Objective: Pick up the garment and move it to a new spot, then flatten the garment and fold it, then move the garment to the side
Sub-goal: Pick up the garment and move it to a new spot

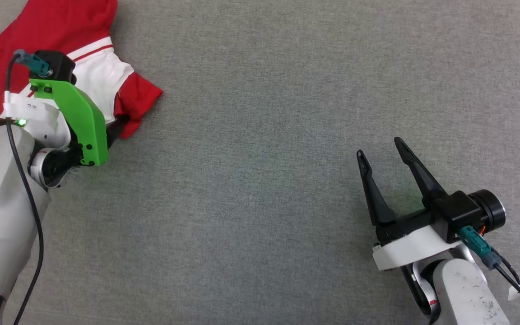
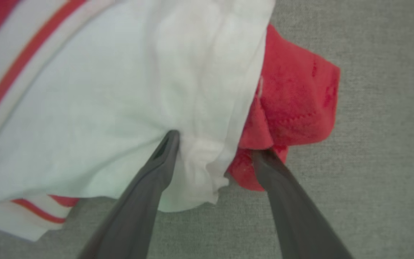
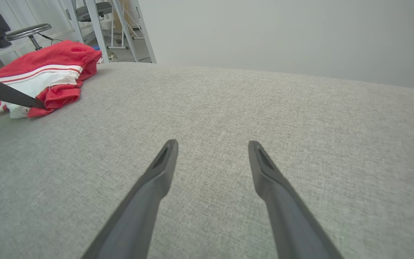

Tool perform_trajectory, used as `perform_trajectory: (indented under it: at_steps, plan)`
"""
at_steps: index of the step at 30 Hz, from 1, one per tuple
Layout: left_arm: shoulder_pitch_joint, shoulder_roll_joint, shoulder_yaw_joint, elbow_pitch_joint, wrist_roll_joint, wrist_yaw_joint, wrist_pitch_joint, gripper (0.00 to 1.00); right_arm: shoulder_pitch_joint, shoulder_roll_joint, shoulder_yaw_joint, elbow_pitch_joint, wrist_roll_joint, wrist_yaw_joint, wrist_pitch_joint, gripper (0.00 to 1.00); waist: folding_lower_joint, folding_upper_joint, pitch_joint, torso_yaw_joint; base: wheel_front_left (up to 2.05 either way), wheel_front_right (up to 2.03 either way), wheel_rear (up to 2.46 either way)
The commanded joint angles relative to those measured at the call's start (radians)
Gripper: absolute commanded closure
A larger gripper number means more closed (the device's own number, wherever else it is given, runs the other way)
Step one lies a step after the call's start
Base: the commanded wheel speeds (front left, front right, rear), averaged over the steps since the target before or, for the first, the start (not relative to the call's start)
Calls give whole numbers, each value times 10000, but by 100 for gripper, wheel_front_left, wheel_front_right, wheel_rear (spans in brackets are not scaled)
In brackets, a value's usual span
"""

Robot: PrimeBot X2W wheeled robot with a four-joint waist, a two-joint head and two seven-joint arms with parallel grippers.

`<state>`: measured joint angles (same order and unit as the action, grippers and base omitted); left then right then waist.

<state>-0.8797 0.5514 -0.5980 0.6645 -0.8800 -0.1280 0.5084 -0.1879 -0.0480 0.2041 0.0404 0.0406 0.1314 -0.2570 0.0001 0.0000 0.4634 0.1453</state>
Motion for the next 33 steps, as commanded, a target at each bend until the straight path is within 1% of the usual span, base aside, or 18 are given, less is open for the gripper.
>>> perform_trajectory:
  at_steps: [1, 2, 3, 4, 5, 8, 10, 12, 15, 17, 23, 28, 30, 33]
  plan:
    - [-87, 57, -206, 99, -261, -26, 31, 0, -168, -25, -20, 21, -5, -7, -47, 0, -1, 0, 155, -150, 0, 0, 0]
    - [-55, 64, -307, 117, -372, -26, 65, 0, -172, -25, -37, 35, -10, -7, -47, 0, -1, 0, 150, -146, 0, 0, 0]
    - [-18, 78, -426, 136, -502, -26, 107, 40, -175, -25, -58, 56, -17, -7, -47, 0, -1, 0, 130, -134, 0, 0, 0]
    - [-3, 98, -521, 126, -588, -26, 98, 87, -173, -24, -69, 72, -15, -7, -47, 0, -1, 0, 107, -122, 0, 0, 0]
    - [9, 121, -597, 120, -700, -26, 19, 100, -164, -24, -81, 90, -5, -7, -47, 0, -1, 0, 62, -101, 0, 0, 0]
    - [27, 210, -799, 87, -875, -26, -296, 100, -109, -24, -88, 155, 32, -7, -47, 0, -1, 0, -139, -37, 0, 0, 0]
    - [6, 273, -839, 65, -965, -26, -685, 100, -64, -23, -88, 205, 57, -7, -47, 0, -1, 0, -330, 11, 0, 0, 0]
    - [-29, 330, -806, 42, -1032, -26, -1249, 100, -6, -23, -97, 247, 94, -7, -47, 0, -1, 0, -583, 56, 0, 0, 0]
    - [-69, 304, -349, 147, -1342, -26, -2335, 100, 147, -23, -133, 295, 213, -7, -47, 0, -1, 0, -1078, 88, 0, 0, 0]
    - [-51, 303, -369, 10, -1299, -26, -2722, 100, 330, -23, -212, 345, 319, -7, -47, 0, -1, 0, -1469, 132, 0, 0, 0]
    - [-42, 385, -594, -833, -894, -9, -3411, 100, 778, -23, -480, 355, 509, -7, -47, 0, -1, 0, -2434, 157, 0, 0, 0]
    - [-29, 147, -877, -1721, -450, 305, -3663, 100, 1042, -23, -743, 279, 664, -7, -47, 0, -1, 0, -3030, -2, 0, 0, 0]
    - [-14, -48, -1030, -2053, -352, 381, -3647, 100, 1127, -23, -822, 258, 689, -7, -47, 0, -1, 0, -3194, -119, 0, 0, 0]
    - [13, -511, -1311, -2472, -218, 533, -3617, 100, 1227, -22, -950, 244, 730, -7, -47, 0, -1, 0, -3434, -369, 0, 0, 0]
